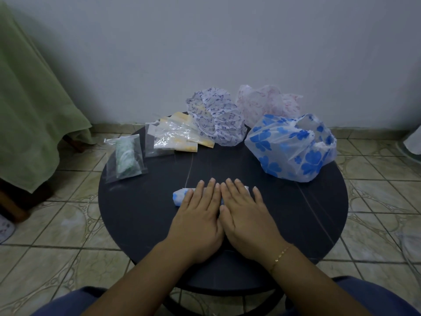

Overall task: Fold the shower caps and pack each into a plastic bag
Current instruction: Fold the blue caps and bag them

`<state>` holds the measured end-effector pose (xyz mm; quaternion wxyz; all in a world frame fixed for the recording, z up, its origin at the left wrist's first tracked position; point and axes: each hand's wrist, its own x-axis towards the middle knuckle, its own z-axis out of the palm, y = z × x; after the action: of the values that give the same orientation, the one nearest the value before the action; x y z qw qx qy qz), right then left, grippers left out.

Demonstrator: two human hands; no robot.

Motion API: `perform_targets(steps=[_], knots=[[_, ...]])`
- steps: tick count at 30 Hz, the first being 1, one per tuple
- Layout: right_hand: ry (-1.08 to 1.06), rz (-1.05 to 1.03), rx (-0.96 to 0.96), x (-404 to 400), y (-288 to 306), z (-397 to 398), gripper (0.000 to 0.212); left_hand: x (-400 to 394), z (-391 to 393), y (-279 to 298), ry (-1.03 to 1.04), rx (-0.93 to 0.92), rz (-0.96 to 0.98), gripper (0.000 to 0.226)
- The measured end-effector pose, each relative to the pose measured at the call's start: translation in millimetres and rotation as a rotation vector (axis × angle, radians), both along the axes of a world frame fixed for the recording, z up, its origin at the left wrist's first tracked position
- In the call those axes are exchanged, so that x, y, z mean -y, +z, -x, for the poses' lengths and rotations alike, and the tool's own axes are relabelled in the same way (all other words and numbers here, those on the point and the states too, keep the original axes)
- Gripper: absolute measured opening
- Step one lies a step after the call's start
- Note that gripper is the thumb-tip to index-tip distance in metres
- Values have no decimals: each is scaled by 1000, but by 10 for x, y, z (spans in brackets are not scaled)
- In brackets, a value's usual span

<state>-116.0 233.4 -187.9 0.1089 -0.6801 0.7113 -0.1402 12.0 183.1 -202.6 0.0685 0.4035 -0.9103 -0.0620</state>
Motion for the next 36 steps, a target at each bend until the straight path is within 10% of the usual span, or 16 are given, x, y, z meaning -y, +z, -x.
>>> perform_targets(steps=[20,27,36], knots=[[18,-192,-79,-50,104,76,54,48,-351,96,147,18,-139,93],[11,-141,-73,-76,107,81,54,-13,-270,90,123,-50,99,80],[23,9,-12,-13,107,-59,90,-10,-155,65,-29,-37,-10,75]])
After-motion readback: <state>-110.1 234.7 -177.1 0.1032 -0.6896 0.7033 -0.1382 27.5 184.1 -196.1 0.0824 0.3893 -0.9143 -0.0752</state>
